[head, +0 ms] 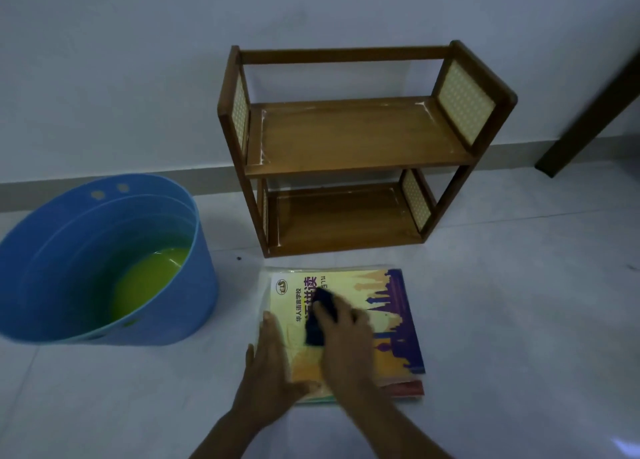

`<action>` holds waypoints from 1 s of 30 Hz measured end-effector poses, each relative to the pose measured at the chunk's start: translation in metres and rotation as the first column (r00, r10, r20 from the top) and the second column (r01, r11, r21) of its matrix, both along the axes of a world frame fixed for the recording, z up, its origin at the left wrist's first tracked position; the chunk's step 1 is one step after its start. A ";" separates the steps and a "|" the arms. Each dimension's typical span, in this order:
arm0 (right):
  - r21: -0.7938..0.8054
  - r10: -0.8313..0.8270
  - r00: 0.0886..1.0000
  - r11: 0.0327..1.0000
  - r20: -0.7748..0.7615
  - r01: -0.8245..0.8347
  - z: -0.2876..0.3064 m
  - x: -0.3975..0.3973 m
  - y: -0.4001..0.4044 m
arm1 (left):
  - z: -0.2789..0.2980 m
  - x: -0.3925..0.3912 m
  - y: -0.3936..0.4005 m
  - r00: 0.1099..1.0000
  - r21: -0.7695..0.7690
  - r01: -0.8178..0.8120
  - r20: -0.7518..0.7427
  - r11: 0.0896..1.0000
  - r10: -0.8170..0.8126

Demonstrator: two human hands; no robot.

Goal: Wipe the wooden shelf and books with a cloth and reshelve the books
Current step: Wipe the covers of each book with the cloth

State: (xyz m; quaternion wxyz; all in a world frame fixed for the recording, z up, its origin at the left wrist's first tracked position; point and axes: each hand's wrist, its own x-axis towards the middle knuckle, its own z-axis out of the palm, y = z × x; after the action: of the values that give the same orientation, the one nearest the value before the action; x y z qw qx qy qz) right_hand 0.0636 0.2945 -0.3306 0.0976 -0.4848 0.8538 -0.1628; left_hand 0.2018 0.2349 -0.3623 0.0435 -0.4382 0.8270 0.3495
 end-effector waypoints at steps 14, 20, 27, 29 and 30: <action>-0.009 0.218 0.976 0.976 -0.007 -0.219 0.013 0.008 -0.044 | -0.009 0.003 0.004 0.998 -0.006 -0.044 0.036 0.999 0.045; -0.061 0.218 0.965 0.972 -0.143 -0.228 -0.005 -0.044 0.002 | -0.008 0.010 0.011 0.992 0.055 -0.121 -0.036 0.991 0.123; -0.019 -0.130 0.989 0.991 -0.071 0.129 -0.005 -0.045 0.037 | -0.001 0.003 0.009 0.995 0.044 -0.101 0.014 0.994 0.101; -0.054 0.167 0.985 0.984 -0.039 -0.169 -0.008 0.014 0.034 | 0.001 0.005 0.011 0.997 0.014 -0.067 0.030 0.998 0.067; -0.065 0.296 0.954 0.952 -0.048 -0.299 -0.005 0.032 0.034 | 0.000 0.007 0.011 0.998 -0.014 -0.049 0.025 0.999 0.049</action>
State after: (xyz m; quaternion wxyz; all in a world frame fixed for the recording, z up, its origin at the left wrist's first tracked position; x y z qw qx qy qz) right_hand 0.0952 0.3281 -0.3357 0.0876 -0.6141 0.7663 -0.1674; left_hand 0.2089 0.2459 -0.3626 0.0425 -0.4631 0.8176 0.3395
